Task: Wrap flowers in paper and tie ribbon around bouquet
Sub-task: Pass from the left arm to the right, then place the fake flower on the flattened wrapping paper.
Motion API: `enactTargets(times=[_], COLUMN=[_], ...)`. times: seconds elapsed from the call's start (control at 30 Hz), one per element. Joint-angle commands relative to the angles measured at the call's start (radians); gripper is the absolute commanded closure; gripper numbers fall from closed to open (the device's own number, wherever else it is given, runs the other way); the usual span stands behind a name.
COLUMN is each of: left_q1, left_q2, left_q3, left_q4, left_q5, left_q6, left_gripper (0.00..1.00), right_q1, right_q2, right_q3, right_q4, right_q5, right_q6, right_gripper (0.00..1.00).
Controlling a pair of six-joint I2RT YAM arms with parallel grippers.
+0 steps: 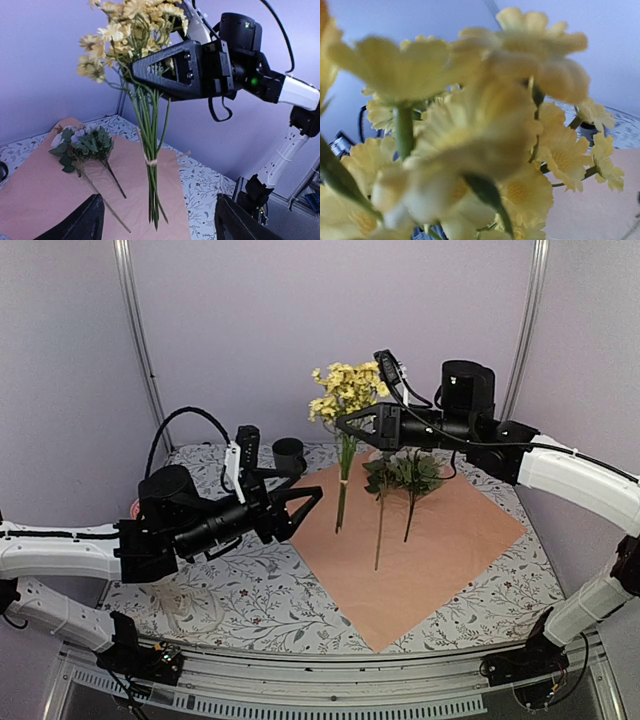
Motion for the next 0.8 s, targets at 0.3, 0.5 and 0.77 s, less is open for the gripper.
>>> enactTargets(times=[0.3, 0.5, 0.77], left_q1=[0.477, 0.535, 0.617], left_q2=[0.151, 0.375, 0.618], left_q3=[0.002, 0.105, 0.277], left_q4=[-0.464, -0.475, -0.49], left_q5=[0.091, 0.234, 0.322], left_q6=[-0.307, -0.231, -0.18], left_gripper=[0.2, 0.13, 0.13], right_q1=[-0.336, -0.37, -0.37], right_q2=[0.407, 0.563, 0.46], right_q3=[0.098, 0.184, 0.199], right_q4=[-0.39, -0.404, -0.499], right_q5=[0.257, 0.238, 0.401], right_q6=[0.017, 0.036, -0.035], right_gripper=[0.96, 0.72, 0.42])
